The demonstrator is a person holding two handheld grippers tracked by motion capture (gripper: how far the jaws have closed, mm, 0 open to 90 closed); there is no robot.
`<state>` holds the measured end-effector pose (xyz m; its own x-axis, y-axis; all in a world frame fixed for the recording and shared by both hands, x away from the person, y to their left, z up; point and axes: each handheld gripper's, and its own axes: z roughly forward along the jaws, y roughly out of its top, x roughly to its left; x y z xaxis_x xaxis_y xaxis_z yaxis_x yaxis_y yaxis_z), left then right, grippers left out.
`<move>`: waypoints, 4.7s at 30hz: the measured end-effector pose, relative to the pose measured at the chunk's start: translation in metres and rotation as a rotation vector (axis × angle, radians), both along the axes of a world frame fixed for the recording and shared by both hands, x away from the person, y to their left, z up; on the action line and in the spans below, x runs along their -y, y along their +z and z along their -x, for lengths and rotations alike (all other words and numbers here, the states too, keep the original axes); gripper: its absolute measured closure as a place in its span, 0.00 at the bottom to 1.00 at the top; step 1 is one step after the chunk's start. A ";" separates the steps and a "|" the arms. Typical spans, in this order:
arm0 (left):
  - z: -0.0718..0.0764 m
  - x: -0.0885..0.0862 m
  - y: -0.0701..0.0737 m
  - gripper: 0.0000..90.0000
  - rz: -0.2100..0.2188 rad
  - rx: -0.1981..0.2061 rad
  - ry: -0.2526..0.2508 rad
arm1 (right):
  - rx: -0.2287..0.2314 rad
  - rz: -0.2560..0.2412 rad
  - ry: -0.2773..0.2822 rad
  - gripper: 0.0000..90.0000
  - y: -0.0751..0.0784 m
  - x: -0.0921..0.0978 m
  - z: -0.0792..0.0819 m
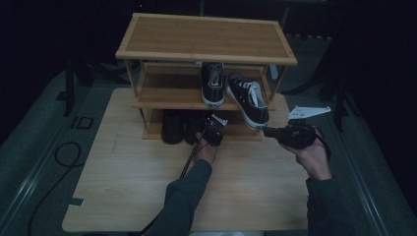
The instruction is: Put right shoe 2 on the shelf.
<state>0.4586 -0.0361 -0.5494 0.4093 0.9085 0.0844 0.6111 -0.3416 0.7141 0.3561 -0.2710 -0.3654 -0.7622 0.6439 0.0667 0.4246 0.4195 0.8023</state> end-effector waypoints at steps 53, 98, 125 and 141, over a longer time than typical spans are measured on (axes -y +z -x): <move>0.000 -0.002 0.001 1.00 -0.037 -0.007 0.000 | -0.020 -0.030 0.067 1.00 -0.004 -0.043 -0.032; 0.000 0.000 -0.001 1.00 0.000 0.005 0.001 | -0.058 -0.036 0.064 1.00 -0.008 -0.051 -0.062; 0.000 -0.001 0.001 1.00 -0.027 -0.006 -0.010 | -0.066 -0.021 0.032 1.00 -0.007 -0.047 -0.077; 0.000 0.000 0.000 1.00 -0.009 0.000 -0.003 | -0.073 -0.001 0.054 1.00 -0.005 -0.065 -0.085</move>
<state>0.4587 -0.0362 -0.5495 0.4117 0.9066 0.0923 0.6100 -0.3494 0.7112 0.4409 -0.2064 -0.3706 -0.7889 0.6018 0.1242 0.4587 0.4423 0.7707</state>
